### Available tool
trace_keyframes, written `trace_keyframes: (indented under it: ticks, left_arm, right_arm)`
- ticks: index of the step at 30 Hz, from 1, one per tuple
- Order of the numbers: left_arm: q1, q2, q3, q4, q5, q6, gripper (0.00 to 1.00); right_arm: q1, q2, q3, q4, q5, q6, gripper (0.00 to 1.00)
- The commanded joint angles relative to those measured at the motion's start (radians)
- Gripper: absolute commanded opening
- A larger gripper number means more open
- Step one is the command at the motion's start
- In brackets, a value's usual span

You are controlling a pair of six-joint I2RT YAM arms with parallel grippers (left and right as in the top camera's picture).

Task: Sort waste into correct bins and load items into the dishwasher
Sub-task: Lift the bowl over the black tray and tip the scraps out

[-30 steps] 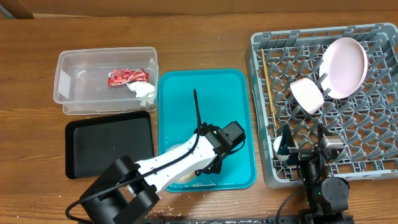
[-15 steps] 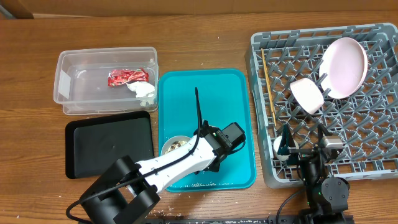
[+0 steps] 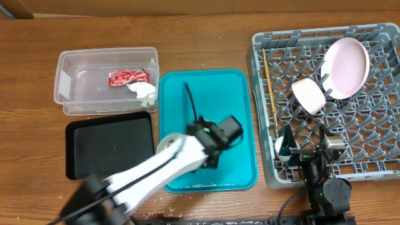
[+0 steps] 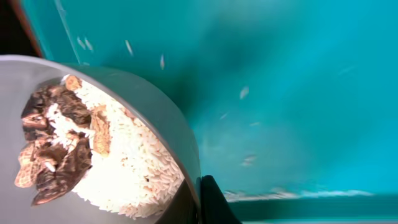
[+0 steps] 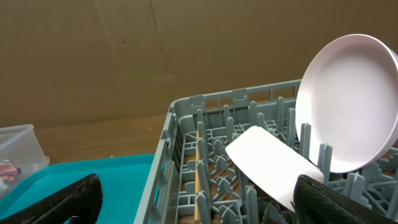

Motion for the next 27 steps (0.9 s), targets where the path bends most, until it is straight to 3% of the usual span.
trace_keyframes:
  ticks: [1, 6, 9, 10, 21, 27]
  left_arm:
    - [0.126, -0.181, 0.039, -0.015, 0.068, 0.029, 0.04]
    - [0.387, -0.287, 0.037, -0.03, 0.276, 0.179, 0.04]
    - [0.598, -0.304, 0.029, -0.034, 0.52, 0.341, 0.04]
    - [0.735, -0.303, 0.012, -0.036, 0.664, 0.435, 0.04]
    - [1.426, -0.242, -0.287, 0.055, 1.277, 0.974, 0.04]
    - [1.565, -0.117, -0.426, 0.144, 1.613, 1.17, 0.04]
  right_arm:
    - [-0.005, -0.01, -0.011, 0.006, -0.002, -0.005, 1.0]
    - [-0.005, -0.01, -0.011, 0.006, -0.002, -0.005, 1.0]
    - [-0.005, -0.01, -0.011, 0.006, -0.002, -0.005, 1.0]
    - [-0.005, -0.01, -0.011, 0.006, -0.002, -0.005, 1.0]
    - [-0.005, -0.01, -0.011, 0.006, -0.002, -0.005, 1.0]
    - [-0.005, -0.01, -0.011, 0.006, -0.002, -0.005, 1.0]
